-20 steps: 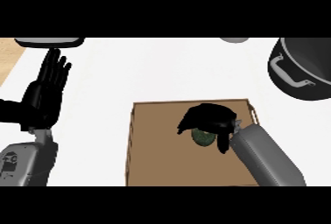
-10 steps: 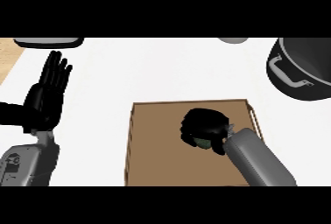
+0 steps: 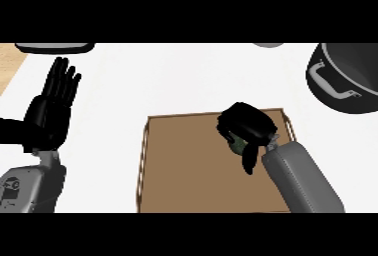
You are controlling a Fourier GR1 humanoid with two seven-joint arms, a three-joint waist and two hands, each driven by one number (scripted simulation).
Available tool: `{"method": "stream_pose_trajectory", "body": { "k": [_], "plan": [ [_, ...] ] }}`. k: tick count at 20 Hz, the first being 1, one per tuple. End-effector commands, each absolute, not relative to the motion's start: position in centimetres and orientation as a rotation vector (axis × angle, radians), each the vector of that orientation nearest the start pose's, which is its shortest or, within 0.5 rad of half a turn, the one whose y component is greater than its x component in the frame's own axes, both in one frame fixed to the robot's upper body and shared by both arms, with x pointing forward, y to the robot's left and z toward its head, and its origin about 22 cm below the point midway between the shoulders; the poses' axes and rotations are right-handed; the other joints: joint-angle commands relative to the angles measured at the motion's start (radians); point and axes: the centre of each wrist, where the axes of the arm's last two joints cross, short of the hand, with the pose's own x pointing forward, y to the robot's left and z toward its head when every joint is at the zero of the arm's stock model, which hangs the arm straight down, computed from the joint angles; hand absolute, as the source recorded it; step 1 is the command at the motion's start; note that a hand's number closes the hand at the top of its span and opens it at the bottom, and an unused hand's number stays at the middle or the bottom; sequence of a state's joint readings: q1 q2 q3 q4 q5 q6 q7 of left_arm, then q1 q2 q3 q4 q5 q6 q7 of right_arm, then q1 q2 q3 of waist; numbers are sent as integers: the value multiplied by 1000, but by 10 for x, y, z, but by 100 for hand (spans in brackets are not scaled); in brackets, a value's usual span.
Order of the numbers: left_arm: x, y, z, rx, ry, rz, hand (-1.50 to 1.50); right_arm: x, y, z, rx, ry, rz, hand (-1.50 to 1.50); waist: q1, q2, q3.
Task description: Pick the squash from the tray and place it in the pot
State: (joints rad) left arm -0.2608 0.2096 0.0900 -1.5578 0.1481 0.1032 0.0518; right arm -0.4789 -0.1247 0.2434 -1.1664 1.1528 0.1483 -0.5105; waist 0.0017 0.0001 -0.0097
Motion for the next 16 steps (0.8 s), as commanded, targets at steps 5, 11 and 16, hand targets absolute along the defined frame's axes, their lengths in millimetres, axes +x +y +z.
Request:
{"method": "stream_pose_trajectory", "body": {
  "k": [5, 11, 16],
  "plan": [
    [303, 265, 84, 87, -1779, 34, 0, 381, -166, 68, -946, -1441, 1027, 150, 25, 23, 5],
    [306, 250, 88, 47, -1788, 0, 0, 411, -162, 137, -1372, -1263, 576, 150, 60, 19, 4],
    [309, 252, 91, 39, -1796, -5, 0, 428, -156, 179, -1656, -1165, 252, 150, 76, 25, 6]
  ]
}}
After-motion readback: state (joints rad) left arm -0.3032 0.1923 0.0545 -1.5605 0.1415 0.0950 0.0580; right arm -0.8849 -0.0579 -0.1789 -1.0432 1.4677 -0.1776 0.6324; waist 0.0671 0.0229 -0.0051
